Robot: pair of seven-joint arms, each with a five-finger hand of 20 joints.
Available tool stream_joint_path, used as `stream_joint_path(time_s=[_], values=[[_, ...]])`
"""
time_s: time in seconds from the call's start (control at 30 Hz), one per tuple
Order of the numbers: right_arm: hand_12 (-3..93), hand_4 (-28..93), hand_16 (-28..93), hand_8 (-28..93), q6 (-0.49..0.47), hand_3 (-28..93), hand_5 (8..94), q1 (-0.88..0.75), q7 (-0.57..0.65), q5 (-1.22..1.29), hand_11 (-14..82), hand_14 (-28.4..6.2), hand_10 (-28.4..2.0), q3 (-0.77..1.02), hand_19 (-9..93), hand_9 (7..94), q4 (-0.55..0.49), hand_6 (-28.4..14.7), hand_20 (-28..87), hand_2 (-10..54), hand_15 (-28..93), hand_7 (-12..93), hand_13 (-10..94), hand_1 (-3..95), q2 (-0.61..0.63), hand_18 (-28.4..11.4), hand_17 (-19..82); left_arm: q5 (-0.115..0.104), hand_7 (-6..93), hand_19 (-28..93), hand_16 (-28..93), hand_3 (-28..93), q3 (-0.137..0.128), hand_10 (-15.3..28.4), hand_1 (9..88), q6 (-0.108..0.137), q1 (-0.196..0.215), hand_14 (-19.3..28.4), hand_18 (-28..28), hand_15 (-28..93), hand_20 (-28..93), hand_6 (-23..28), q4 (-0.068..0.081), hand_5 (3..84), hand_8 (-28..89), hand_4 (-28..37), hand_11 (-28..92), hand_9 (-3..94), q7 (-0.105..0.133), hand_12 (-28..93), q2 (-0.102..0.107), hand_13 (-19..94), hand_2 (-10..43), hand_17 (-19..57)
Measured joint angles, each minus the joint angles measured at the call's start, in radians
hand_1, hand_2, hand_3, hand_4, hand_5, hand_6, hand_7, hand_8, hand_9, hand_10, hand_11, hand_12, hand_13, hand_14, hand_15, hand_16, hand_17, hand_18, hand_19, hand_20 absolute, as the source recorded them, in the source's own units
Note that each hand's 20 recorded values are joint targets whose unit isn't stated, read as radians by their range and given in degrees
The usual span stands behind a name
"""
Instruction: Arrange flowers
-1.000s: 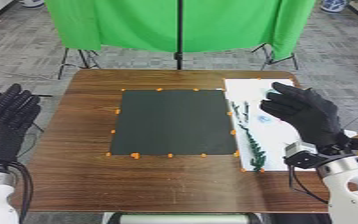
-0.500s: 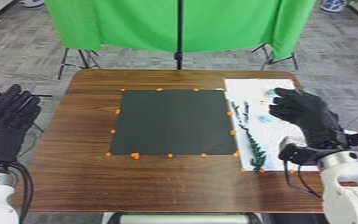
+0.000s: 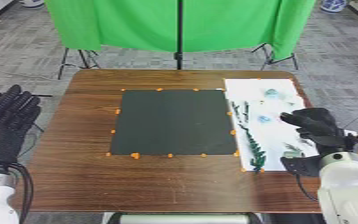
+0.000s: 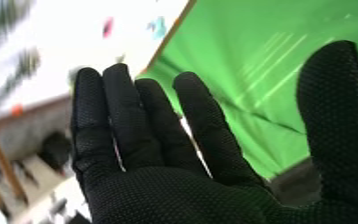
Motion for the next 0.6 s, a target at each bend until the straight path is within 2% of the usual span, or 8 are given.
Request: stream_joint_path(time_s=[0.07, 0.13, 0.3, 0.6], values=[[20.3, -28, 18, -8, -0.025, 74, 49.9, 0.004, -0.001, -0.079, 17.4, -22.4, -23.7, -0.026, 62, 46.9, 0.011, -12.9, 21, -9.5, 49, 12, 36, 31.8, 0.014, -25.5, 15, 0.0, 6.0, 27, -6, 74, 0.0, 13.8, 28.1, 0.0, 0.0, 13.8, 13.3, 28, 14, 9.2, 0.0, 46.0, -7, -23.9, 14, 38.9, 0.001, 10, 0.0, 29, 12.5, -2.0], [22.2, -28, 19, -7, -0.094, 74, 51.2, 0.014, -0.001, -0.152, 21.6, -23.5, -24.0, -0.054, 64, 47.8, 0.02, -13.9, 22, -9.5, 54, 12, 36, 31.6, 0.029, -25.7, 16, 0.0, 6.2, 27, -6, 74, 0.003, 13.7, 28.2, 0.001, 0.0, 13.8, 13.4, 28, 14, 9.3, 0.001, 46.3, -7, -24.0, 14, 39.0, 0.002, 11, 0.0, 29, 12.6, -2.1], [24.6, -28, 19, -6, -0.259, 71, 51.5, 0.031, -0.001, -0.302, 26.2, -24.1, -24.9, -0.113, 66, 47.5, 0.037, -15.0, 23, -9.5, 56, 13, 35, 30.8, 0.046, -26.0, 16, -0.007, 6.4, 27, -6, 74, 0.013, 13.7, 28.4, 0.01, 0.0, 13.8, 13.4, 28, 14, 9.4, 0.002, 46.4, -8, -24.0, 14, 39.2, 0.002, 11, 0.001, 30, 12.8, -2.2], [25.5, -28, 19, -4, -0.299, 66, 48.4, 0.024, -0.002, -0.453, 26.2, -26.7, -27.3, -0.195, 66, 43.5, 0.055, -17.5, 24, -9.5, 57, 13, 31, 27.4, 0.05, -27.3, 15, -0.009, 6.7, 28, -6, 74, 0.014, 13.7, 28.4, 0.012, 0.0, 13.8, 13.4, 29, 14, 9.4, 0.002, 46.6, -8, -24.0, 15, 39.4, 0.002, 11, 0.001, 30, 13.0, -2.1]])
